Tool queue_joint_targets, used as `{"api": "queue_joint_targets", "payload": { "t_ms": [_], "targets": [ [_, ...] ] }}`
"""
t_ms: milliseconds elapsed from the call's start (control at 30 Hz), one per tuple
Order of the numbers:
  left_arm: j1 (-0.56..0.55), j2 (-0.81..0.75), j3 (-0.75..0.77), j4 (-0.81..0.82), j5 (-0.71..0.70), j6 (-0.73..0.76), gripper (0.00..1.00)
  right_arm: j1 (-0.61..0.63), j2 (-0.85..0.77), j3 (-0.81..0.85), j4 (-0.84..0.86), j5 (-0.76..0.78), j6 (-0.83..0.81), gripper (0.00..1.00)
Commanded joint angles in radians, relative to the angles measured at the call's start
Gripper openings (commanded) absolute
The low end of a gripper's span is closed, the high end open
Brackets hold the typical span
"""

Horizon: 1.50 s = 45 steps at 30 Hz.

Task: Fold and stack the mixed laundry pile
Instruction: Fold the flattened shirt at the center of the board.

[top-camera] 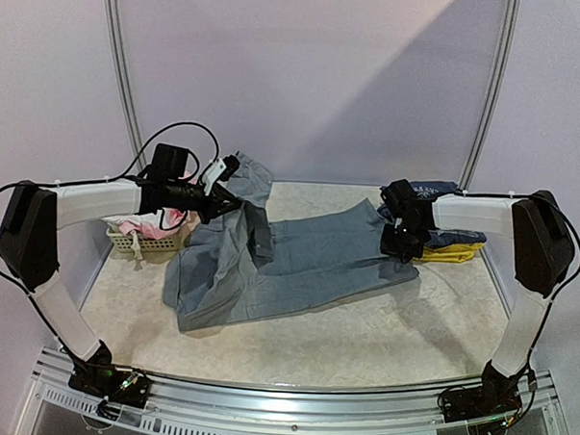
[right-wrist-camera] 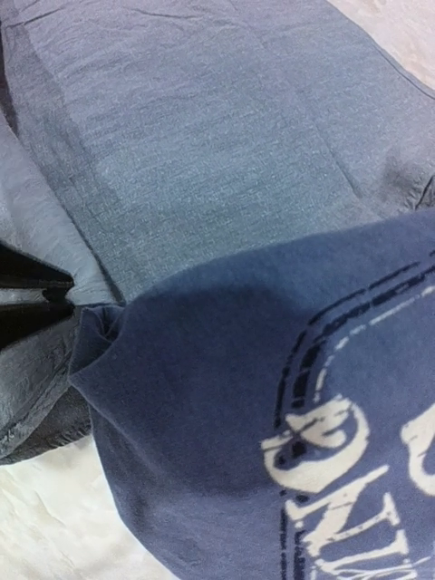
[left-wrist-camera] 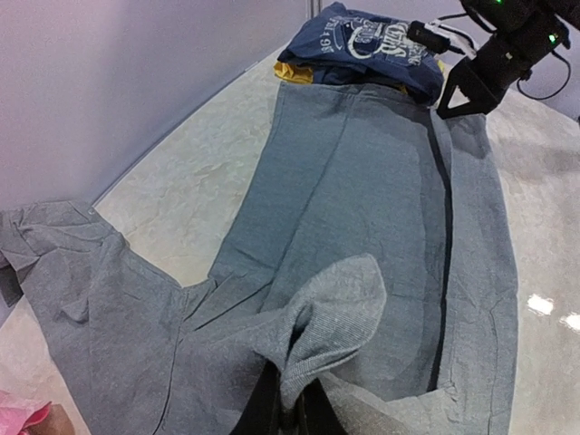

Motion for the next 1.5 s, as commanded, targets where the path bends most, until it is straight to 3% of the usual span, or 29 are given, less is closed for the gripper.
{"api": "queue_joint_targets", "payload": {
  "t_ms": [0,167,267,333,433,667,767,1033,1333,1467],
  "targets": [
    [0.009,0.038,0.040,-0.007,0.060,0.013,0.07,-0.007,0.017,0.011,-0.010,0.021,0.004,0.14],
    [0.014,0.054,0.053,-0.004,0.060,-0.002,0.08,-0.006,0.002,0.013,-0.005,0.037,-0.014,0.27],
    [0.017,0.052,0.053,0.003,0.069,-0.017,0.14,-0.006,-0.008,0.017,-0.006,0.043,-0.025,0.32],
    [0.017,0.040,0.050,0.008,0.068,-0.038,0.24,-0.007,-0.022,0.014,-0.001,0.046,-0.030,0.34],
    [0.014,0.011,0.027,0.043,0.051,-0.091,0.44,-0.006,-0.046,-0.008,0.027,0.048,-0.042,0.47],
    [-0.021,-0.108,-0.059,0.106,-0.157,-0.196,0.88,-0.006,-0.096,-0.046,0.060,0.070,-0.062,0.76],
    [-0.028,-0.159,-0.074,0.078,-0.258,-0.263,0.98,-0.006,-0.119,-0.063,0.069,0.079,-0.066,0.83],
    [-0.120,-0.309,-0.158,-0.082,-0.543,-0.435,0.98,-0.006,-0.202,-0.148,0.100,0.103,-0.057,0.88],
    [-0.254,-0.529,-0.316,-0.315,-0.681,-0.582,0.88,-0.006,-0.352,-0.369,0.183,0.135,-0.038,0.91],
    [-0.313,-0.620,-0.376,-0.370,-0.642,-0.604,0.88,-0.007,-0.429,-0.460,0.237,0.129,-0.024,0.91]
  ]
}}
